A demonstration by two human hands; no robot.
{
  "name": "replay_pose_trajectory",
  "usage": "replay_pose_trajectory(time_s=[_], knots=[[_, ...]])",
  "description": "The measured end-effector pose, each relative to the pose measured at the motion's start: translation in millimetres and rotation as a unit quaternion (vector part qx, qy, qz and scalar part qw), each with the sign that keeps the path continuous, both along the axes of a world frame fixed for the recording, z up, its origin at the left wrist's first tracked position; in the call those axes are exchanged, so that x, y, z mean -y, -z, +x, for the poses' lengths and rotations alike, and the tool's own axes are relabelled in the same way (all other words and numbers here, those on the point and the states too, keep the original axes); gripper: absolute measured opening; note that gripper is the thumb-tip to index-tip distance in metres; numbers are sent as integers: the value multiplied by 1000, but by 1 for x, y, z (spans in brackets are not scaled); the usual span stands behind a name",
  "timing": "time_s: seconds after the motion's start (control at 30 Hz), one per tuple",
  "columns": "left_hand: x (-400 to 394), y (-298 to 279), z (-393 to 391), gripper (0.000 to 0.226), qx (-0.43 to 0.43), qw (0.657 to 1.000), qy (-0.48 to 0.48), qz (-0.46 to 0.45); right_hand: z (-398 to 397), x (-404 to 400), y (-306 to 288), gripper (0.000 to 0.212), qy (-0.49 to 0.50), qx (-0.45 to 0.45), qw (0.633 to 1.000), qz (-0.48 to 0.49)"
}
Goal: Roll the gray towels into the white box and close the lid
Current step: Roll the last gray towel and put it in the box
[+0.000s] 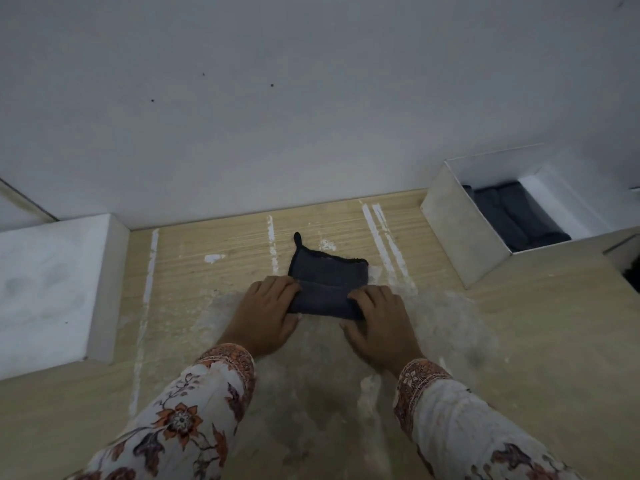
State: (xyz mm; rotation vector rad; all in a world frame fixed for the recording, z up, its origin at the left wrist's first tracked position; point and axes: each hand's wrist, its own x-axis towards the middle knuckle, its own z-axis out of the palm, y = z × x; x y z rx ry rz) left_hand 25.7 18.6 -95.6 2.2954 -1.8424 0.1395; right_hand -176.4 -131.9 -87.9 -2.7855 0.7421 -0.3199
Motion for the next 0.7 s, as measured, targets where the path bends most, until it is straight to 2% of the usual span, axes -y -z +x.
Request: replay_pose_trajectory(time_s=[0.07, 0.17, 0.27, 0.47, 0.53, 0.6, 0.7], knots=[[2, -2, 1, 47, 4, 1000, -15, 19, 0, 1, 1, 40, 14, -11, 1000, -6], [6, -9, 0, 39, 25, 999, -22, 31, 4, 1, -2, 29, 16, 7, 1000, -18], [8, -14, -3, 29, 4, 998, -60, 13, 7, 1, -7, 26, 32, 47, 998, 27], [4, -22, -1, 25, -135, 987, -92, -7, 6, 5, -12, 27, 62, 54, 991, 105], [7, -24, 0, 22, -214, 966, -138, -31, 9, 6, -11, 26, 89, 63, 984, 139], [13, -26, 0, 22, -307, 933, -180, -62, 13, 7, -11, 25, 116, 76, 976, 169], [26, -25, -1, 26, -377, 897, -210, -95, 21, 10, -10, 24, 161, 89, 961, 208]])
